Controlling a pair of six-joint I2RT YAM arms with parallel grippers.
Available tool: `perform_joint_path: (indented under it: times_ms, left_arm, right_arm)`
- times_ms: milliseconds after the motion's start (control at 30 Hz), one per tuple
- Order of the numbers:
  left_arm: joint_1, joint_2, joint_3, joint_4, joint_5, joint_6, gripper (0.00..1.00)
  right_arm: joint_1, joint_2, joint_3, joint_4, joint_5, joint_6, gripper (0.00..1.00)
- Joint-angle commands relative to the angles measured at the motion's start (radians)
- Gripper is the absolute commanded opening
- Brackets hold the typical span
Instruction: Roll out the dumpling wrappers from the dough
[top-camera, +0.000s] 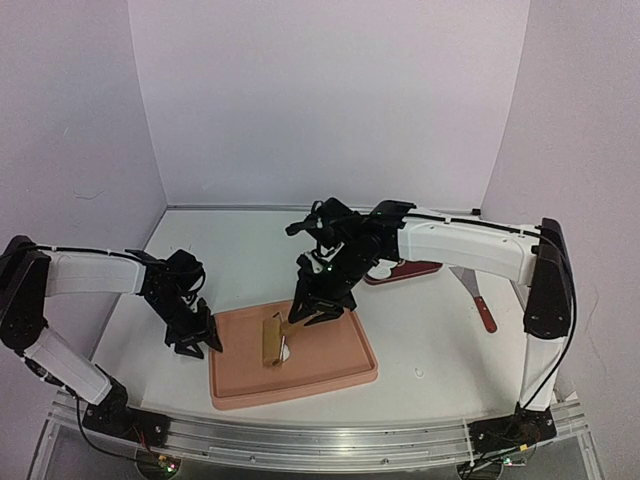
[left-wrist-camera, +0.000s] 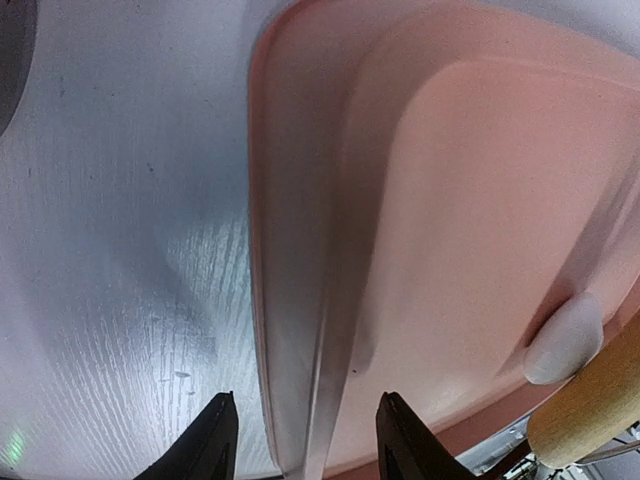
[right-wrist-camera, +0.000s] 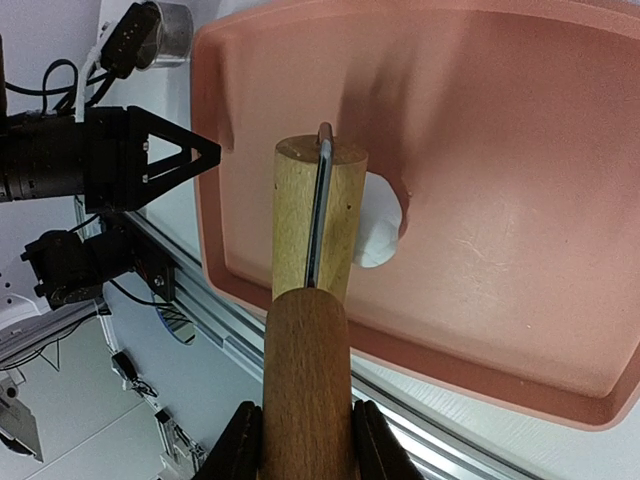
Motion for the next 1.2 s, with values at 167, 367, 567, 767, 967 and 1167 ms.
perform_joint_path:
  times_ms: [167, 367, 567, 767, 967, 1167]
  left_arm:
    - [-0.009, 0.05, 0.039, 0.034, -0.076, 0.032, 0.35]
    - [-0.011, 0.122, 0.053, 0.045, -0.101, 0.066, 0.17]
    - [-0.012, 0.168, 0.049, 0.053, -0.134, 0.078, 0.04]
    - [-0.013, 0.194, 0.059, 0.054, -0.146, 0.086, 0.0]
    - [-0.012, 0.205, 0.064, 0.062, -0.146, 0.085, 0.0]
    - [-0.012, 0.228, 0.07, 0.063, -0.154, 0.087, 0.0]
  right_arm:
    - [-0.001, 0.064, 0.068, -0.04, 0.039, -0.041, 0.0]
    - [-0.002, 0.066, 0.032, -0.137, 0.124, -0.05, 0.0]
    - [-0.023, 0.045, -0.034, -0.163, 0.139, -0.063, 0.0]
    - [-0.037, 0.071, -0.073, -0.21, 0.184, -0.077, 0.0]
    - [-0.055, 0.092, -0.071, -0.272, 0.232, -0.099, 0.0]
    - [-0.072, 0.149, -0.063, -0.316, 0.257, -0.134, 0.0]
